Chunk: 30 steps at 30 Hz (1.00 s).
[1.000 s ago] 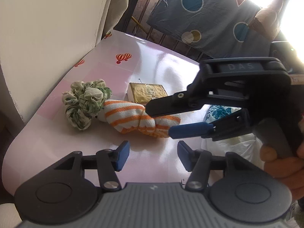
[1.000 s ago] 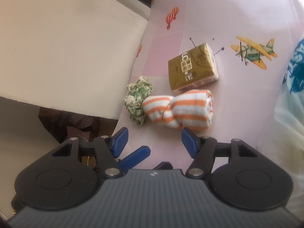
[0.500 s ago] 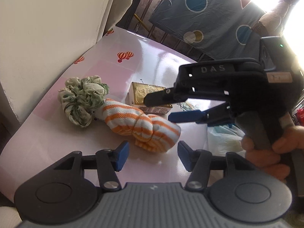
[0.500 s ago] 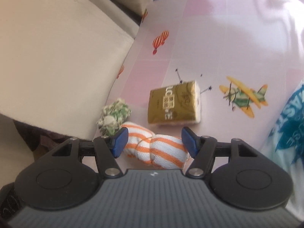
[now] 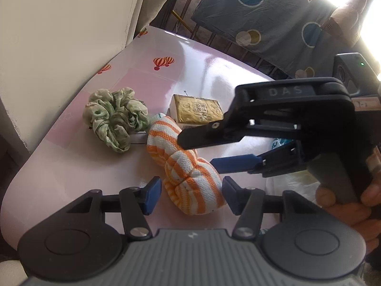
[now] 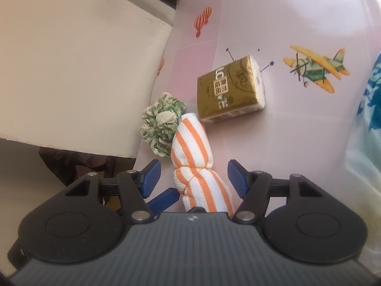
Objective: Organize soft objects
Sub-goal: 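Reach the right gripper to the orange-striped towel and grasp it, then carry the striped towel with the right gripper into the box and release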
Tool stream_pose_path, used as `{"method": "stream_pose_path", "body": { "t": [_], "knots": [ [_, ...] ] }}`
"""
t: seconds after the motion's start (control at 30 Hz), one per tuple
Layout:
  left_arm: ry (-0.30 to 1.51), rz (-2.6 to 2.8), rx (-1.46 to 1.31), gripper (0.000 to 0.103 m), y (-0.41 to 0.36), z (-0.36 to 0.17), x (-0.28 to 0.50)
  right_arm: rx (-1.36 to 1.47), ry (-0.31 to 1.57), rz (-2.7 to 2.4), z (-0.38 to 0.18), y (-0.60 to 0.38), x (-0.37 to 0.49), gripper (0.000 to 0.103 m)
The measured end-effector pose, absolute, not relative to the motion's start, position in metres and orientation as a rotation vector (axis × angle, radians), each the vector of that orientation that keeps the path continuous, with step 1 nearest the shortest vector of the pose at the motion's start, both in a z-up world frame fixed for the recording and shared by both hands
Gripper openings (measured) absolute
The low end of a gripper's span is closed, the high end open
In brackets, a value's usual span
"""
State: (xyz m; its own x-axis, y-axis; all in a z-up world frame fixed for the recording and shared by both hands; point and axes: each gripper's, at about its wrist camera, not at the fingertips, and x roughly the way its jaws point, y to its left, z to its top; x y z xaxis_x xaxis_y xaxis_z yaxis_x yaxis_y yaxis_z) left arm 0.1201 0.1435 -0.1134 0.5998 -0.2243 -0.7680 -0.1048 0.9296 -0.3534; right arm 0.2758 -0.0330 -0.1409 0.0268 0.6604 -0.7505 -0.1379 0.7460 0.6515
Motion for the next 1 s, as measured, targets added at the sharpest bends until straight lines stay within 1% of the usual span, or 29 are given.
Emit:
{"method": "stream_pose_path", "body": {
  "t": [0.03, 0.13, 0.2, 0.27, 0.3, 0.47, 0.73, 0.83, 1.0],
  "knots": [
    [0.941, -0.075, -0.398, 0.053, 0.144, -0.115, 0.123, 0.459, 1.439, 0.65, -0.148, -0.028, 0.274, 0.062],
    [0.947, -0.063, -0.389, 0.048, 0.142, -0.116, 0.124, 0.46, 1.457, 0.659, -0.159, -0.021, 0.261, 0.059],
    [0.944, -0.066, -0.373, 0.047, 0.139, -0.114, 0.12, 0.447, 1.435, 0.667, -0.156, -0.02, 0.252, 0.056],
    [0.944, -0.069, -0.352, 0.047, 0.136, -0.109, 0.116, 0.458, 1.433, 0.659, -0.154, -0.024, 0.246, 0.05],
    [0.941, -0.072, -0.343, 0.045, 0.134, -0.106, 0.114, 0.471, 1.436, 0.655, -0.154, -0.027, 0.245, 0.047],
    [0.912, -0.086, -0.304, 0.045, 0.122, -0.086, 0.097, 0.526, 1.415, 0.674, -0.14, -0.043, 0.224, 0.045],
    [0.799, -0.155, -0.182, 0.045, 0.073, -0.027, 0.073, 0.589, 1.268, 0.731, -0.082, -0.097, 0.193, 0.045],
    [0.736, -0.219, -0.124, 0.045, 0.037, -0.001, 0.07, 0.608, 1.184, 0.73, -0.05, -0.133, 0.184, 0.045],
    [0.649, -0.365, -0.039, 0.046, -0.035, 0.029, 0.068, 0.649, 1.037, 0.673, -0.003, -0.219, 0.161, 0.045]
  ]
}}
